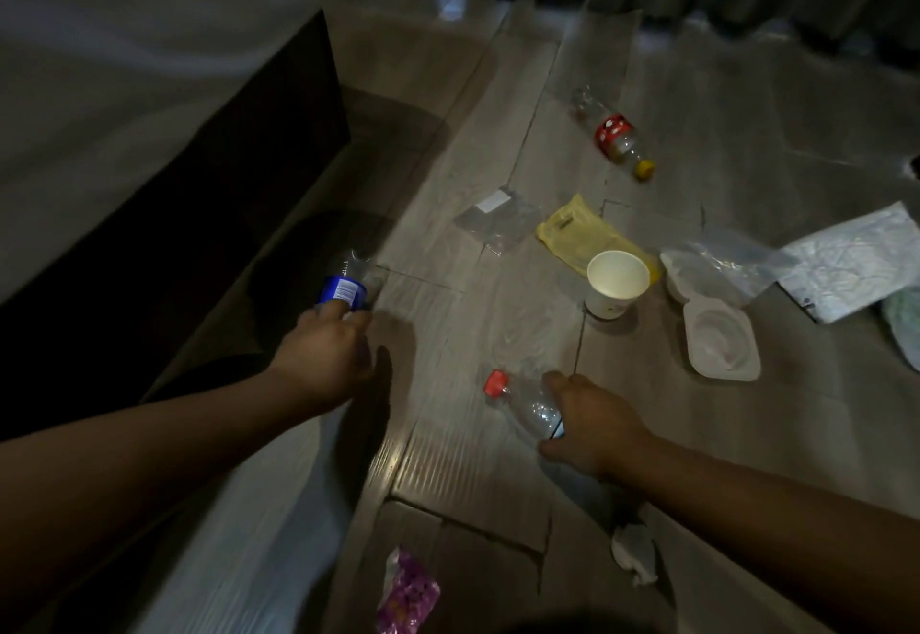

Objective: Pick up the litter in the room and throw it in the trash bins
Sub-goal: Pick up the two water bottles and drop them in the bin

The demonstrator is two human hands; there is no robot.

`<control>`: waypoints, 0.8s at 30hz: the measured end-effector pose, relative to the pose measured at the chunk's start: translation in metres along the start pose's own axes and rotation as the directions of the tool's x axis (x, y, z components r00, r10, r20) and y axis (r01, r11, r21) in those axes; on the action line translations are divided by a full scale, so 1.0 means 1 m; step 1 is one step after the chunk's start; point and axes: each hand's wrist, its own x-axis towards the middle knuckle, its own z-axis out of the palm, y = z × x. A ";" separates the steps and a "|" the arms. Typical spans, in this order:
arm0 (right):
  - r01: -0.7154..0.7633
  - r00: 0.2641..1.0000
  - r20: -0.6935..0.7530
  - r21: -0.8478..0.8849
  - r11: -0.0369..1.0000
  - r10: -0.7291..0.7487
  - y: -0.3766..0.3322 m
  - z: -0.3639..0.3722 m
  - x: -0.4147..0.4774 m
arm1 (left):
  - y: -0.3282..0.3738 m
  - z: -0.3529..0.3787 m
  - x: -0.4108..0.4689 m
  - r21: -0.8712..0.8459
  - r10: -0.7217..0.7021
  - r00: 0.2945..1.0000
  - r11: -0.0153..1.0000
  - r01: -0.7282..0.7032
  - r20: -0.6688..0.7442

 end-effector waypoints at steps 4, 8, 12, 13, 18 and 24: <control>0.000 1.000 0.003 0.031 1.000 0.000 -0.004 0.002 -0.007 | -0.009 0.006 0.004 -0.013 -0.112 0.990 0.993 0.114 0.087; 0.025 1.000 -0.007 0.033 0.999 -0.025 -0.007 -0.003 -0.009 | -0.013 0.011 0.003 -0.055 -0.127 0.988 0.990 0.132 0.091; 0.030 0.999 -0.036 0.043 0.999 -0.029 -0.009 -0.008 -0.015 | -0.010 0.018 -0.007 -0.090 -0.099 0.995 0.991 0.101 0.021; 0.027 0.999 -0.032 0.044 0.999 -0.025 -0.009 -0.008 -0.017 | -0.010 0.018 -0.007 -0.091 -0.095 0.995 0.991 0.096 0.016; 0.015 1.000 -0.019 0.033 0.999 -0.015 -0.010 -0.013 -0.019 | -0.009 0.013 0.014 -0.219 -0.240 0.970 0.949 0.226 -0.037; -0.005 1.000 -0.030 0.056 0.998 0.007 -0.011 -0.018 -0.018 | -0.006 0.021 0.037 -0.452 -0.439 0.892 0.777 0.438 0.109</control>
